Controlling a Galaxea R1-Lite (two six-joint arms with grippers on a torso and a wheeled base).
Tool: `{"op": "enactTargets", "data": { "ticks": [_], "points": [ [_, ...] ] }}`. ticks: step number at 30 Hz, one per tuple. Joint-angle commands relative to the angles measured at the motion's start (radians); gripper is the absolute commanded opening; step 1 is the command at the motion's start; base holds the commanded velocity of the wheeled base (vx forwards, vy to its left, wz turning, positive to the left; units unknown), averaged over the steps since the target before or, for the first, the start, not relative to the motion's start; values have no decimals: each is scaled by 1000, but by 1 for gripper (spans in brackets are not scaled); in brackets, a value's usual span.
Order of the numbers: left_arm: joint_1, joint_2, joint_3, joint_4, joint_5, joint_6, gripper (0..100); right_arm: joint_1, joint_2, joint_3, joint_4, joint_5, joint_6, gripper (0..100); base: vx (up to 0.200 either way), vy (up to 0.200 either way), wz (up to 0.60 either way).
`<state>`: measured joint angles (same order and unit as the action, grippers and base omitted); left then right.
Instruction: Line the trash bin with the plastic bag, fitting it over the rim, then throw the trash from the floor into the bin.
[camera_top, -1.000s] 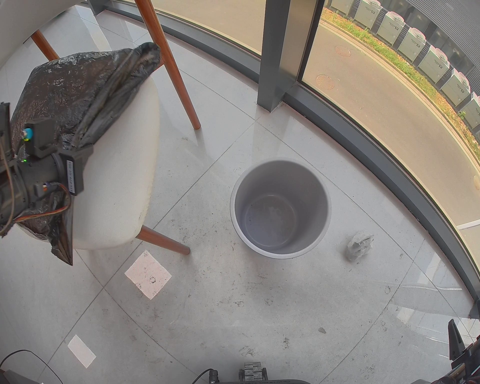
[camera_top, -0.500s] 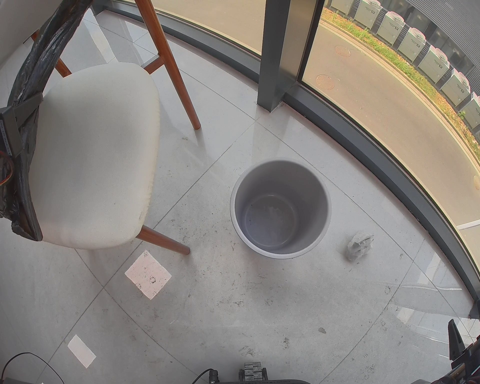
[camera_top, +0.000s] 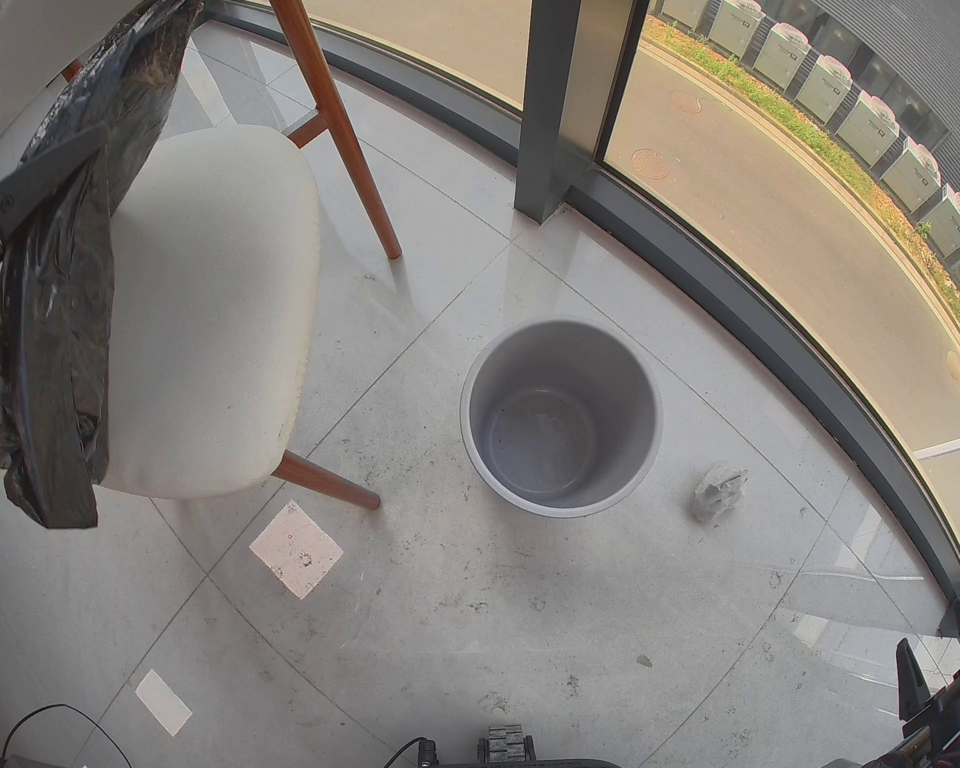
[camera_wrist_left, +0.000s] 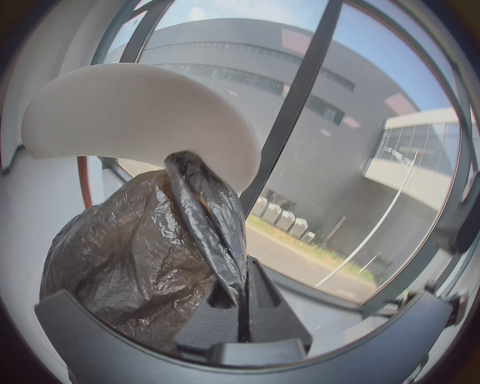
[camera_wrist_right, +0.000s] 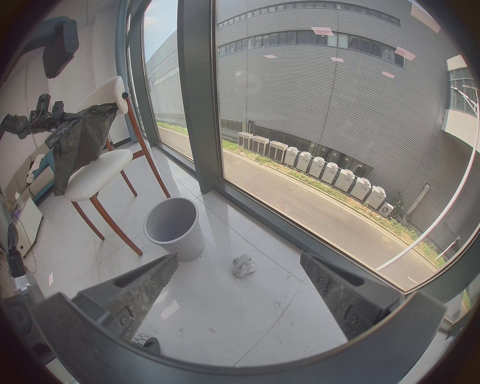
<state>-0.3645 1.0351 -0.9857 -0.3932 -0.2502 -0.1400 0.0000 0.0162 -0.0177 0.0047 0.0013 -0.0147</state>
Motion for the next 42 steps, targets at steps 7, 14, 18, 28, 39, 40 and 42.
{"op": "enactTargets", "data": {
  "ticks": [7, 14, 18, 28, 39, 40, 42],
  "points": [
    [-156, 16, 19, -148, -84, -179, 0, 0, -10, 16, 0, 0, -1, 100, 0, 0, 0],
    [-157, 10, 116, -148, -343, -179, 0, 0, -10, 16, 0, 0, -1, 100, 0, 0, 0],
    [-159, 11, 168, -148, -423, -178, 0, 0, -10, 16, 0, 0, -1, 100, 0, 0, 0],
    [-208, 180, 164, -300, -432, -178, 0, 0, -10, 16, 0, 0, 1, 100, 0, 0, 0],
    [-358, 405, 21, -500, -432, -253, 0, 0, -10, 16, 0, 0, -1, 100, 0, 0, 0],
    [-367, 416, 10, -507, -432, -265, 0, 0, -10, 16, 0, 0, 1, 100, 0, 0, 0],
    [-396, 447, -8, -535, -429, -277, 0, 0, -10, 16, 0, 0, -1, 100, 0, 0, 0]
  ]
}}
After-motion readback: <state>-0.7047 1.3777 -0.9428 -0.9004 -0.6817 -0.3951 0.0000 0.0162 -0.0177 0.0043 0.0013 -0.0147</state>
